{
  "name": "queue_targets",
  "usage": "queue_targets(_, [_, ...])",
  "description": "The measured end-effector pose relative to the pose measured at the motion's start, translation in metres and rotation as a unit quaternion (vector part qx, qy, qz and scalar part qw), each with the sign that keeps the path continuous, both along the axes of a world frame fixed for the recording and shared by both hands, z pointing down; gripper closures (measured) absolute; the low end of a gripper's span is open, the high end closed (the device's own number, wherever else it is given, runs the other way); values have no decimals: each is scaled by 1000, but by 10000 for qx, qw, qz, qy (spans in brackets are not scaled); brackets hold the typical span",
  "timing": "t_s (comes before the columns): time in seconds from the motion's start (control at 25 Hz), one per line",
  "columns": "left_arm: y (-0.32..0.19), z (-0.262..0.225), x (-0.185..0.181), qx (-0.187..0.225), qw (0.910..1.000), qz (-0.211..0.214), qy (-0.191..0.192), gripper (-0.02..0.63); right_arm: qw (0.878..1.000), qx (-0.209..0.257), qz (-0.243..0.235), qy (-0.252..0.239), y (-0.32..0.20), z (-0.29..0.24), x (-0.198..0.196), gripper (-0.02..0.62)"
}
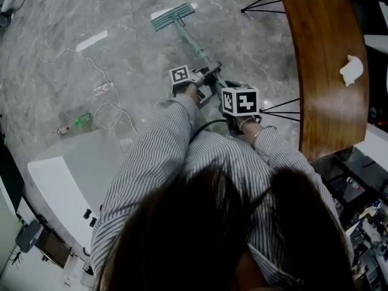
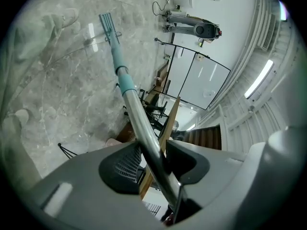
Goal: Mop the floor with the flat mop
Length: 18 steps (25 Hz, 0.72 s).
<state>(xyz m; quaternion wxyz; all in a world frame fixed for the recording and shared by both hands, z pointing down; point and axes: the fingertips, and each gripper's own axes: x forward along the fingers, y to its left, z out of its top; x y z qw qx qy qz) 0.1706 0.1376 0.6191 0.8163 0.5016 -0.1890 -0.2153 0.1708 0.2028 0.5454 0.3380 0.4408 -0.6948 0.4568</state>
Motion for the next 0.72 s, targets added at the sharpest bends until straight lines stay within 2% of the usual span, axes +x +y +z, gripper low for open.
queue_targets(0.16, [-58, 7, -38, -32, 9998, 166, 114, 448, 10000, 0, 7, 38, -58, 7, -40, 480])
queue_targets(0.32, [-132, 14, -85, 157, 9978, 636, -122, 443, 9999, -58, 93, 78, -133, 8, -88, 480])
queue_targets(0.56, [-245, 8, -156, 77, 9963, 838, -190, 442, 9995, -68, 294, 37, -249, 0, -161, 480])
queue_targets(0.72, [-321, 8, -200, 205, 9949, 954, -248, 437, 9991, -82, 417, -2, -325, -2, -206, 480])
